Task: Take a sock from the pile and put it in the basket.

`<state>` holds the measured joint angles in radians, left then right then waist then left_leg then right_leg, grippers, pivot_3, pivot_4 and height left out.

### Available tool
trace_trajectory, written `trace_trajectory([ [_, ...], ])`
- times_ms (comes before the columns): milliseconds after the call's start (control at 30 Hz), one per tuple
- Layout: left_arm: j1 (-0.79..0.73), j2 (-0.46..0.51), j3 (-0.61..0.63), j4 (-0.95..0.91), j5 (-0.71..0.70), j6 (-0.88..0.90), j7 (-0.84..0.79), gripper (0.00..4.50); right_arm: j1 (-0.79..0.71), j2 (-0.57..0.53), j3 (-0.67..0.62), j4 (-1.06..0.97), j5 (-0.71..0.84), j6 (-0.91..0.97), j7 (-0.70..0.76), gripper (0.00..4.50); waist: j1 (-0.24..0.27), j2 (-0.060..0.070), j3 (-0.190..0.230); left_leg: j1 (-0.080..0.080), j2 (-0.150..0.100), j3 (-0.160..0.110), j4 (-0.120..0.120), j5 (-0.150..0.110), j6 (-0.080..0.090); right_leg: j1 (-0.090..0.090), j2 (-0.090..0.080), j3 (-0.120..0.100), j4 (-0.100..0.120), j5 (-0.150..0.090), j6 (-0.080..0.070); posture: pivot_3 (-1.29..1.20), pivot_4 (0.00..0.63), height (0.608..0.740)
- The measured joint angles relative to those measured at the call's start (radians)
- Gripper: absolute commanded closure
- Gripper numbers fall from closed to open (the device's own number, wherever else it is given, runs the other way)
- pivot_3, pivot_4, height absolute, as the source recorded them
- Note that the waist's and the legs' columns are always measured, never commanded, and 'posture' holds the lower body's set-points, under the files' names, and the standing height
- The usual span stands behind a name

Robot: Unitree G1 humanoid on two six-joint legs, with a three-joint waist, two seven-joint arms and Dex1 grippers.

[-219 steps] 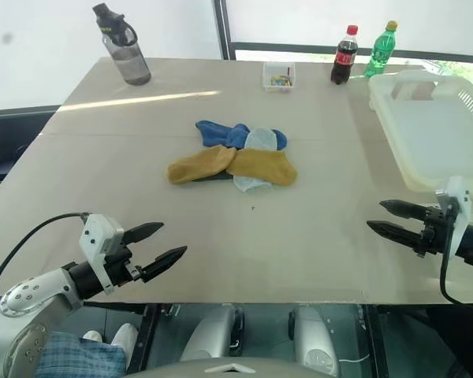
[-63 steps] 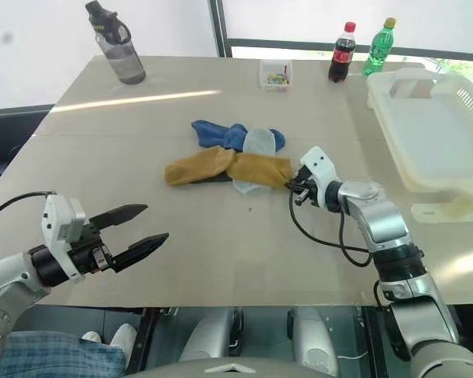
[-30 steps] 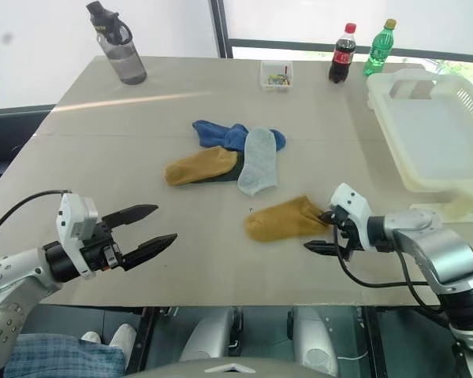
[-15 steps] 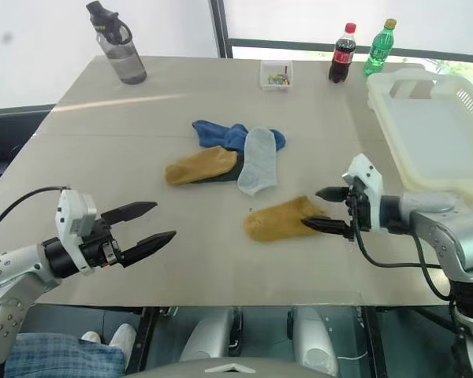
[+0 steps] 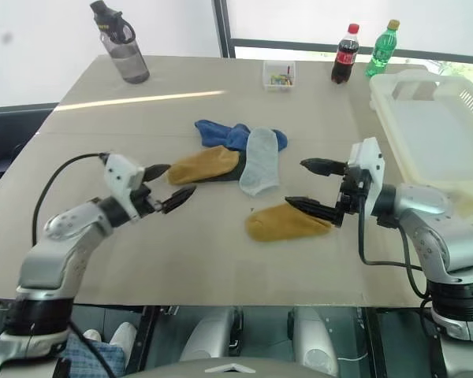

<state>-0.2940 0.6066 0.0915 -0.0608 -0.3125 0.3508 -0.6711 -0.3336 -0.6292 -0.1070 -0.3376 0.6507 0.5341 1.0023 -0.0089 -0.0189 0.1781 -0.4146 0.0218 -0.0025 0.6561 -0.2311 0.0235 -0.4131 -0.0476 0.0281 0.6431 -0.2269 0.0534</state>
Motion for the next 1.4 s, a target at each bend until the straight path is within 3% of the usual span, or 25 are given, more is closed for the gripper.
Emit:
trace_trajectory([
  [267, -0.210, -0.109, -0.110, 0.285, 0.106, -0.098, -0.015, 0.00, 0.004, 0.001, -0.007, -0.049, 0.016, 0.002, -0.058, 0.05, 0.001, 0.000, 0.000, -0.001, -0.001, -0.001, 0.000, 0.000, 0.000, 0.000, 0.000, -0.001, 0.000, 0.000, 0.000, 0.00, 0.150, 0.740],
  [533, -0.312, -0.202, -0.144, 0.366, 0.127, -0.099, -0.024, 0.00, 0.035, -0.002, -0.015, -0.085, 0.021, 0.008, -0.103, 0.05, 0.000, 0.000, 0.000, -0.001, -0.001, -0.001, 0.000, 0.000, 0.000, 0.000, 0.000, 0.000, 0.001, 0.000, 0.000, 0.00, 0.150, 0.740],
  [767, -0.317, -0.227, -0.145, 0.388, 0.137, -0.068, -0.019, 0.00, 0.051, -0.016, -0.022, -0.100, 0.030, 0.008, -0.119, 0.05, -0.002, 0.000, 0.000, -0.001, -0.001, -0.002, 0.001, 0.000, 0.000, 0.000, 0.000, -0.001, 0.002, 0.000, 0.000, 0.00, 0.150, 0.740],
  [800, -0.316, -0.229, -0.145, 0.388, 0.137, -0.061, -0.020, 0.55, 0.052, -0.017, -0.022, -0.100, 0.030, 0.008, -0.120, 0.00, -0.002, 0.000, 0.000, -0.001, -0.001, -0.002, 0.001, 0.000, 0.000, 0.000, 0.000, -0.001, 0.002, 0.000, 0.000, 0.00, 0.150, 0.740],
  [833, -0.315, -0.231, -0.145, 0.388, 0.137, -0.056, -0.020, 0.79, 0.052, -0.018, -0.022, -0.100, 0.031, 0.008, -0.120, 0.00, -0.002, 0.000, 0.000, -0.001, -0.001, -0.001, 0.001, 0.000, 0.000, 0.000, 0.000, -0.001, 0.002, 0.000, 0.000, 0.00, 0.150, 0.740],
  [1033, -0.310, -0.242, -0.144, 0.388, 0.144, -0.052, -0.011, 3.96, 0.051, -0.019, -0.022, -0.100, 0.031, 0.008, -0.120, 0.00, -0.002, 0.000, 0.000, -0.001, -0.001, -0.002, 0.002, 0.000, 0.000, 0.000, 0.000, -0.001, 0.002, 0.000, 0.000, 0.00, 0.150, 0.740],
  [1067, -0.310, -0.242, -0.144, 0.388, 0.145, -0.052, -0.011, 4.27, 0.051, -0.019, -0.022, -0.100, 0.031, 0.008, -0.120, 0.00, -0.002, 0.000, 0.000, -0.001, -0.001, -0.002, 0.002, 0.000, 0.000, 0.000, 0.000, -0.001, 0.002, 0.000, 0.000, 0.00, 0.150, 0.740],
  [1100, -0.310, -0.242, -0.144, 0.388, 0.147, -0.052, -0.010, 4.49, 0.051, -0.019, -0.022, -0.100, 0.031, 0.007, -0.120, 0.00, -0.001, 0.000, 0.000, -0.001, -0.001, -0.002, 0.002, 0.000, 0.000, 0.000, 0.000, -0.001, 0.003, 0.000, 0.000, 0.00, 0.150, 0.740],
  [1400, -0.242, -0.252, -0.143, 0.286, 0.138, -0.006, -0.009, 4.49, 0.057, -0.020, -0.022, -0.099, 0.029, 0.003, -0.115, 0.00, -0.002, 0.000, 0.000, -0.001, 0.000, -0.002, 0.003, 0.000, 0.000, 0.000, 0.000, -0.001, 0.003, 0.000, 0.000, 0.00, 0.150, 0.740],
])
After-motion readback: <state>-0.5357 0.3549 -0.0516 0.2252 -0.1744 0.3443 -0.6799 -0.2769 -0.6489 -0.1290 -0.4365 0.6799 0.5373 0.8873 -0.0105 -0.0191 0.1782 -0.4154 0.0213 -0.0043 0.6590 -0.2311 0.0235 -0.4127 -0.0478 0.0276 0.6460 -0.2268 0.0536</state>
